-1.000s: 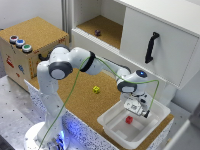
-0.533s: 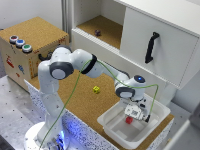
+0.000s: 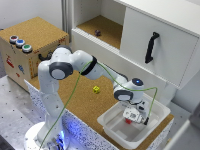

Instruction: Pick up the pink block

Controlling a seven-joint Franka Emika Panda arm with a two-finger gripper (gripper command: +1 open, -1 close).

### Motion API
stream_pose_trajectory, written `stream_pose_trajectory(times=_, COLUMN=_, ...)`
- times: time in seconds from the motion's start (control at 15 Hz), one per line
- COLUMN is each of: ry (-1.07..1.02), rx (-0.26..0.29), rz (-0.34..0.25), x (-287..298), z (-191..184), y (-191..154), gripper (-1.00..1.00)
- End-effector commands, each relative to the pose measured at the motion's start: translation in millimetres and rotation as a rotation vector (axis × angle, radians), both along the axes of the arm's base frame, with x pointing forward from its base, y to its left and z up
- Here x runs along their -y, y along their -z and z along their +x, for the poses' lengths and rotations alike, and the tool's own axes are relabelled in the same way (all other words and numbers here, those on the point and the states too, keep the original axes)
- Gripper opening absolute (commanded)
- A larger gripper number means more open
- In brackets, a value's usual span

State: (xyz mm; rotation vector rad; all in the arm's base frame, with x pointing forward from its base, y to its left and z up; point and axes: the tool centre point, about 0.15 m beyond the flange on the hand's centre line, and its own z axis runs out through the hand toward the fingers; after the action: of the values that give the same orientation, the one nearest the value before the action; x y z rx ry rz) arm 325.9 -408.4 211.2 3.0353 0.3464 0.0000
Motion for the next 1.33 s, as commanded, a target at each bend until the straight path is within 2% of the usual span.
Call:
stream_pose_trajectory(times=0.0, ry=0.027, rx=0.083, rz=-0.043, x=-15, z=-6, y=4, gripper=-1.0)
stream_pose_trajectory(times=0.27, ry=0.106, rx=0.099, rz=-0.062, x=-12, z=3, y=-15, gripper=-1.0)
stream_pose_trajectory(times=0.47, ry=0.201, rx=0.144, rz=-0.07, x=-14, z=10, y=-50, gripper=-1.0)
stream_pose_trajectory(times=0.67, ry=0.277, rx=0.218, rz=-0.002, x=-42, z=29, y=-103, gripper=-1.0)
stream_pose_trajectory(times=0.87, ry=0.269, rx=0.285, rz=0.074, x=-79, z=43, y=-140, gripper=-1.0)
stream_pose_trajectory(times=1.07, ry=0.225, rx=0.299, rz=0.151, x=-121, z=43, y=-155, gripper=-1.0)
stream_pose_trajectory(times=1.27, ry=0.196, rx=0.304, rz=0.153, x=-153, z=31, y=-162, gripper=-1.0)
